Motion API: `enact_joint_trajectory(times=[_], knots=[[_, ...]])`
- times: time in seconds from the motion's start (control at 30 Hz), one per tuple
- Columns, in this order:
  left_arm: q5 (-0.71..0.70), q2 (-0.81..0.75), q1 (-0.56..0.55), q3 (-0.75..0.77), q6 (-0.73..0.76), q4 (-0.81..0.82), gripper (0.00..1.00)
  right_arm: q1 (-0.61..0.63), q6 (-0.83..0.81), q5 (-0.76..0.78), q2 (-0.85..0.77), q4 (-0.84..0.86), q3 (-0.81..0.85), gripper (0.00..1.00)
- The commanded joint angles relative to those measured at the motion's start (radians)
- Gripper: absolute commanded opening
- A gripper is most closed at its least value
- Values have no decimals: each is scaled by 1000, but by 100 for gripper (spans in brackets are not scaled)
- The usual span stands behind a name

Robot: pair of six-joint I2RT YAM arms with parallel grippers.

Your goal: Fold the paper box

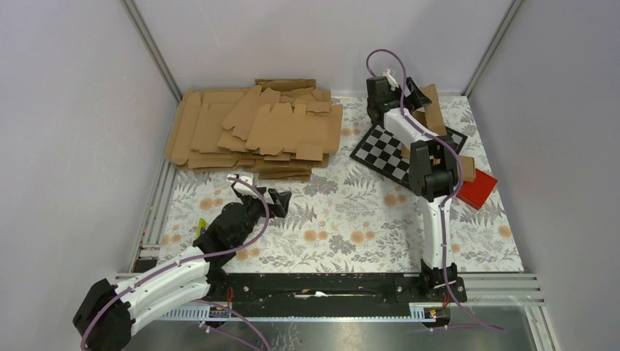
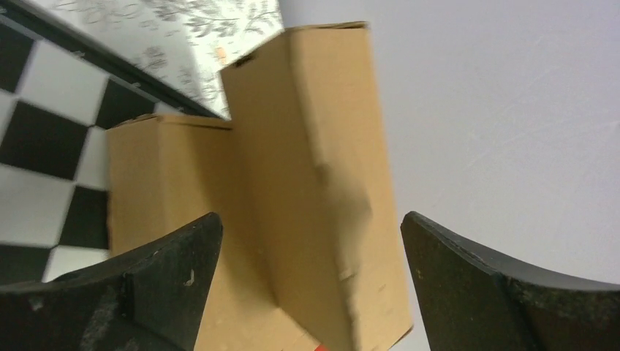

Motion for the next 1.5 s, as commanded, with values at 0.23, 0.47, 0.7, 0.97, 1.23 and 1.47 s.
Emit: enact_joint_trajectory(times=[0.23, 0.47, 0.7, 0.97, 1.23, 1.47], knots=[[8, 22, -1, 13, -6, 42, 92, 84, 444, -515, -201, -407, 122, 100], [9, 22, 0, 15, -5, 36, 92, 81, 569, -634, -225, -363, 3, 71], [16, 33, -1, 18, -5, 37, 92, 42, 670, -728, -192, -351, -131, 35], [17, 41, -1, 21, -3, 35, 93, -80, 720, -482, -142, -335, -194, 20], [15, 66, -1, 26, -3, 41, 93, -95, 665, -529, -259, -246, -286, 22], [-4, 63, -1, 32, 5, 26, 94, -93, 679, -1000, -630, 158, -734, 73]])
